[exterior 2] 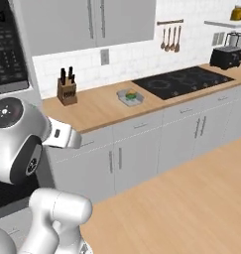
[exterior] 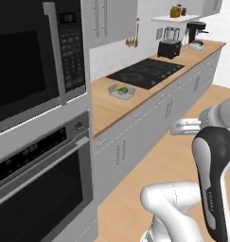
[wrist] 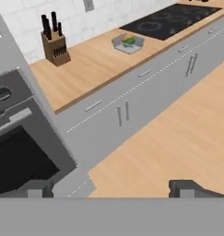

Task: Take the meat container that has the steak and place it on the second highest rack of the freezer. Then take the vegetable container that has the broccoli and potato and place it on the highest rack of the freezer.

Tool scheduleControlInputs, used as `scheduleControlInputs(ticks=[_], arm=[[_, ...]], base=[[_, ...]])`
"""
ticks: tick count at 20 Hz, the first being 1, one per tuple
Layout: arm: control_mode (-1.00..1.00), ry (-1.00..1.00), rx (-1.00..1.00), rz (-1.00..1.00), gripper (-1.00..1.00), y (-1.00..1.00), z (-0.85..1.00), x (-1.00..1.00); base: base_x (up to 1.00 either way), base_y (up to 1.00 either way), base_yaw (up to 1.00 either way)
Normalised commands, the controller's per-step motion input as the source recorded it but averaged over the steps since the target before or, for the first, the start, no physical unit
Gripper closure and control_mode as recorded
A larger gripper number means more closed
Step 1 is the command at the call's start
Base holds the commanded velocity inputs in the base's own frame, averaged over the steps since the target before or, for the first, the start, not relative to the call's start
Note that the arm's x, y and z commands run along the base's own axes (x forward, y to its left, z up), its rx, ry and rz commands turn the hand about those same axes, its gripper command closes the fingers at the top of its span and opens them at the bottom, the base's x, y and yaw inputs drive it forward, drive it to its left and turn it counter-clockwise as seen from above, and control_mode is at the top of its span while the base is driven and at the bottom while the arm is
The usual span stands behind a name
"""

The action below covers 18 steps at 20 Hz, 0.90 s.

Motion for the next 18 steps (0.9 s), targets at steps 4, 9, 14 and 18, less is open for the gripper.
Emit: scheduleControlInputs(ticks=[4, 9, 14, 18], arm=[[1.00, 0.00, 0.00, 0.00, -1.00, 0.00, 0.00, 0.00], [1.00, 0.00, 0.00, 0.00, -1.00, 0.00, 0.00, 0.00], [1.00, 0.00, 0.00, 0.00, -1.00, 0.00, 0.00, 0.00], [1.00, 0.00, 0.00, 0.00, -1.00, 0.00, 0.00, 0.00]], base=[[1.00, -0.65, 0.00], [1.00, -0.80, 0.02], [1.00, -0.68, 0.10], [1.00, -0.27, 0.31]])
